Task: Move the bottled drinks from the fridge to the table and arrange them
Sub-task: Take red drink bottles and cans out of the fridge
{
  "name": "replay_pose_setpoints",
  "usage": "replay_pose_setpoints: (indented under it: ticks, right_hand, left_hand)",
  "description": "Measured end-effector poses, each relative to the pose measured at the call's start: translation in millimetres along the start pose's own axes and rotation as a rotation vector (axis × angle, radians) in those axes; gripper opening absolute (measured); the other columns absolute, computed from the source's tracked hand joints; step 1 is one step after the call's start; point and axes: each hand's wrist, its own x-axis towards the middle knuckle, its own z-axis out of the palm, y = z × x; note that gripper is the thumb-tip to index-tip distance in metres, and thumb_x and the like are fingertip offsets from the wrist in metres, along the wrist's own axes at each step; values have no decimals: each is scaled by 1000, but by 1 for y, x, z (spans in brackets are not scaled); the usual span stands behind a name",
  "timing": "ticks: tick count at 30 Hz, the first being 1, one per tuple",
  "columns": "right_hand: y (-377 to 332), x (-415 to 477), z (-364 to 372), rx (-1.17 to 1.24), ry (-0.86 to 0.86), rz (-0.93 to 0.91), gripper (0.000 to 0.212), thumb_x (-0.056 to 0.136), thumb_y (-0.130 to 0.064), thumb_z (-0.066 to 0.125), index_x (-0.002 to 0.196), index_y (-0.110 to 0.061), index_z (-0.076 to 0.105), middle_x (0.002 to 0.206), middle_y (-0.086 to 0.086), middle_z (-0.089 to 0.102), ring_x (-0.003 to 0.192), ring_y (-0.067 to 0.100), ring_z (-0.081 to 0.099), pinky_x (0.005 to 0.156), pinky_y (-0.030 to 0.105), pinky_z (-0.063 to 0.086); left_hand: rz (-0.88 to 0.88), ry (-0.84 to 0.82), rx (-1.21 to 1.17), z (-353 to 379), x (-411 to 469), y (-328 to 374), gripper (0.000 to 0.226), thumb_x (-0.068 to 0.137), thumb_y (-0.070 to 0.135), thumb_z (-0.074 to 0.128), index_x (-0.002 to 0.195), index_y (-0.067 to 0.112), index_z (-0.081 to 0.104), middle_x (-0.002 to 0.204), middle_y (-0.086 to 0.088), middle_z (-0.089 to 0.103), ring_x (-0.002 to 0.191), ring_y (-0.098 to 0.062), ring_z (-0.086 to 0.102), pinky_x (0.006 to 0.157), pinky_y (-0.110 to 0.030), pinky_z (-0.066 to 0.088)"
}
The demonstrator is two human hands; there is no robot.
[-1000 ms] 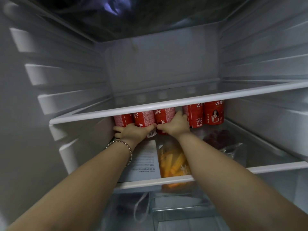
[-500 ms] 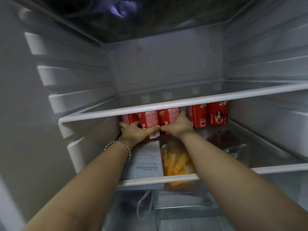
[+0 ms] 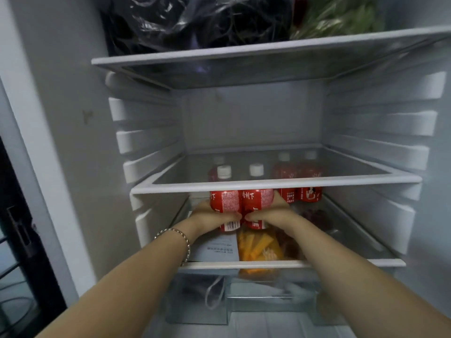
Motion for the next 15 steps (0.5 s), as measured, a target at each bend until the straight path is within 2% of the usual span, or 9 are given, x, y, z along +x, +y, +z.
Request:
replay_pose_setpoints:
  ticks: [2,4,6,8,9,11,12,13,15]
  right_hand:
    - [-5,-6,-12,-39,-159,10,84,56,-9,88,128,-23,47,116,0,65,106,17,61,92,33,49]
    - [-9,-16,-20,-66,-266,20,65,59,-13,86,115,-27,55,113,-2,66,101,15,62,94,36,49]
    - [-9,-23,-19,-77,-265,9,50,61,-23,86,99,-32,56,109,-5,65,99,14,62,92,33,49]
    - [-7,-31,-5,-154,-180,-18,58,55,-34,88,102,-29,54,103,-7,62,101,14,60,92,30,48]
    - [-6,-35,5,-209,-134,-52,72,47,-39,88,109,-25,53,105,-6,60,104,15,59,93,32,48]
    - [-2,-43,25,-369,-91,-133,99,32,-43,83,120,-19,46,113,-1,55,109,20,56,95,36,49]
    - [-1,-48,30,-433,-96,-174,99,36,-37,83,125,-17,42,116,1,52,111,22,55,95,35,49]
    - [-4,-49,29,-452,-120,-198,90,48,-25,82,127,-16,40,118,3,51,111,23,54,94,32,48]
    - [-9,-54,21,-392,-241,-240,61,73,-1,66,129,-12,45,117,8,58,111,24,57,92,27,46]
  left_hand:
    - [2,-71,-11,-5,-5,-1,39,68,27,82,97,34,58,114,-1,67,95,-13,63,94,-30,48]
    - [15,-95,-50,-8,-15,2,43,69,22,81,104,30,57,104,6,66,90,-9,61,85,-24,48]
    - [59,33,-222,-4,-23,3,58,68,15,82,117,22,50,104,3,65,92,-12,62,80,-24,49]
    - [105,218,-459,2,-33,3,64,69,7,79,117,23,40,104,0,62,97,-17,61,88,-34,50]
    - [152,293,-520,6,-36,2,65,70,7,79,118,24,38,106,0,60,100,-18,59,93,-38,49]
    - [227,377,-426,12,-42,0,77,67,19,83,128,24,36,119,-6,53,113,-20,53,102,-40,43]
    - [236,408,-331,15,-46,-2,87,64,27,84,134,24,33,128,-8,46,120,-21,46,106,-37,38]
    - [227,436,-242,16,-45,-2,98,62,32,85,140,25,27,136,-11,37,126,-23,39,108,-34,33]
    - [166,470,-143,20,-48,-5,117,56,40,87,146,30,13,147,-12,18,136,-27,27,113,-37,26]
